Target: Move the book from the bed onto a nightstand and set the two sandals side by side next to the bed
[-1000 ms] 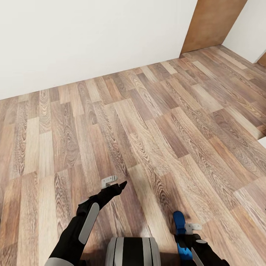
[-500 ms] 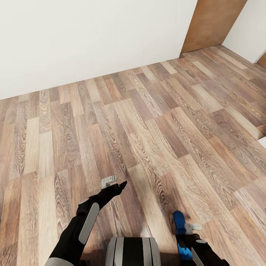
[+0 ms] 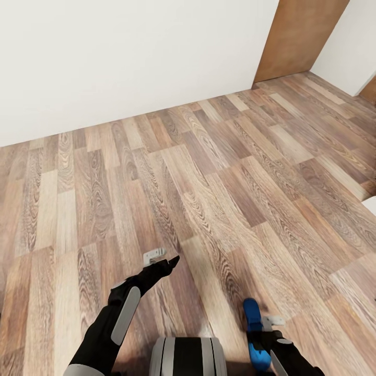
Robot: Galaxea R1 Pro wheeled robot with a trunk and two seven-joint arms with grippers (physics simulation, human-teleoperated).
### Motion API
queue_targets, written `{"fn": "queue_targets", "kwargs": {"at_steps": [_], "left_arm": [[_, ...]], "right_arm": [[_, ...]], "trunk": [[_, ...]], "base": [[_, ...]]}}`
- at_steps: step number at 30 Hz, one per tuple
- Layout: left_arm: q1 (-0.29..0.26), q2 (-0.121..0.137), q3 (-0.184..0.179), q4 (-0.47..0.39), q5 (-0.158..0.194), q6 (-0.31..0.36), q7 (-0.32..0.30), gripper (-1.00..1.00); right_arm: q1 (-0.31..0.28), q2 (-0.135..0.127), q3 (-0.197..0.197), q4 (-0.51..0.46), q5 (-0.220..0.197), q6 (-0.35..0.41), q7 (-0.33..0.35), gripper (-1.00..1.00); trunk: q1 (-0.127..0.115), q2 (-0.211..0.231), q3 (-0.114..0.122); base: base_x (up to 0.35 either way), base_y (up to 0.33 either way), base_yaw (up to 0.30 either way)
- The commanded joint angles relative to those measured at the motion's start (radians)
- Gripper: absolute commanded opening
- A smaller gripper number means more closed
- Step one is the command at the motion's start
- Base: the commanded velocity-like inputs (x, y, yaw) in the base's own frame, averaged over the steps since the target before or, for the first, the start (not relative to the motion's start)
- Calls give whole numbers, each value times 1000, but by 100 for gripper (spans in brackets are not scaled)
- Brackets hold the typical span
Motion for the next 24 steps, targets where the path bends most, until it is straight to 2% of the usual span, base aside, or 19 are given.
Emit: {"fn": "queue_targets", "kwargs": {"at_steps": [1,24], "left_arm": [[0,0,1,-1,5,6,-1,100],[0,0,1,-1,5,6,-1,100]], "right_arm": [[0,0,-1,-2,0,6,0,-100],[0,-1,-1,-12,0,6,3,-100]], "trunk": [[-1,0,3],[-11,5,92]], "base": [[0,0,0],[0,0,0]]}}
